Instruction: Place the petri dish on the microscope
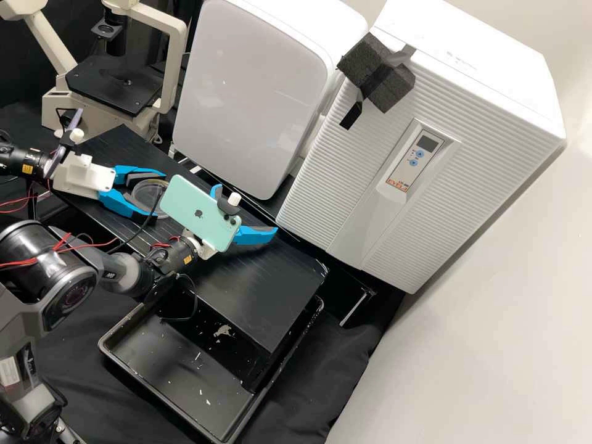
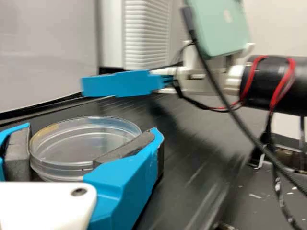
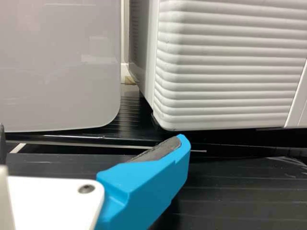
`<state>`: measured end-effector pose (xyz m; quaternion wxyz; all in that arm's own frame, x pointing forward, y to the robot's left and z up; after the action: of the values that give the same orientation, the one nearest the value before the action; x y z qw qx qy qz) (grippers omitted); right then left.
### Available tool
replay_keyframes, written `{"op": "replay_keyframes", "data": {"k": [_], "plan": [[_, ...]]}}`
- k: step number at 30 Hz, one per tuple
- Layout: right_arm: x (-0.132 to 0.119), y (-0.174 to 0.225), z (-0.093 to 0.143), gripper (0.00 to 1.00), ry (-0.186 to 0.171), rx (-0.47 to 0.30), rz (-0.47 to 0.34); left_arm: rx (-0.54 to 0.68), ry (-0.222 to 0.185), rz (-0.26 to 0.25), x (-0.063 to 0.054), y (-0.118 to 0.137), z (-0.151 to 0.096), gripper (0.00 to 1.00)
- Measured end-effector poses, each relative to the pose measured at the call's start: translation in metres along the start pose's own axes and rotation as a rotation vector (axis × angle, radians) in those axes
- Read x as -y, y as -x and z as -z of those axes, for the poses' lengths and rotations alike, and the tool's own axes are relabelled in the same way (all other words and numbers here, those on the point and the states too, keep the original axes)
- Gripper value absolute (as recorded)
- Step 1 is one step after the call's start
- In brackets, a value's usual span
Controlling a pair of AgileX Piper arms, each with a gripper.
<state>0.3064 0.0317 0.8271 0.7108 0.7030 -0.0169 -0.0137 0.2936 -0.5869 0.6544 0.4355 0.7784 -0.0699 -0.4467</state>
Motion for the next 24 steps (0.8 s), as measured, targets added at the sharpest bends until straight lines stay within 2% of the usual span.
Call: {"op": "replay_keyframes", "data": {"k": [3,6,8,10,15,24], "plan": [[0.0,0.0,0.0,1.0,0.0,0.0,0.0,-0.032,-0.001,-0.005,-0.007,0.011,0.004,0.0],[0.0,0.0,0.0,1.0,0.0,0.0,0.0,-0.058,0.018,-0.024,-0.015,0.022,0.008,0.0],[0.0,0.0,0.0,1.0,0.0,0.0,0.0,-0.073,0.009,-0.053,-0.025,0.031,0.01,0.0],[0.0,0.0,0.0,1.0,0.0,0.0,0.0,-0.092,0.026,-0.081,-0.033,0.037,0.012,0.0],[0.0,0.0,0.0,1.0,0.0,0.0,0.0,-0.113,0.022,-0.137,-0.049,0.049,0.016,0.0],[0.0,0.0,0.0,1.0,0.0,0.0,0.0,-0.226,0.048,-0.188,-0.06,0.066,0.049,0.0]]}}
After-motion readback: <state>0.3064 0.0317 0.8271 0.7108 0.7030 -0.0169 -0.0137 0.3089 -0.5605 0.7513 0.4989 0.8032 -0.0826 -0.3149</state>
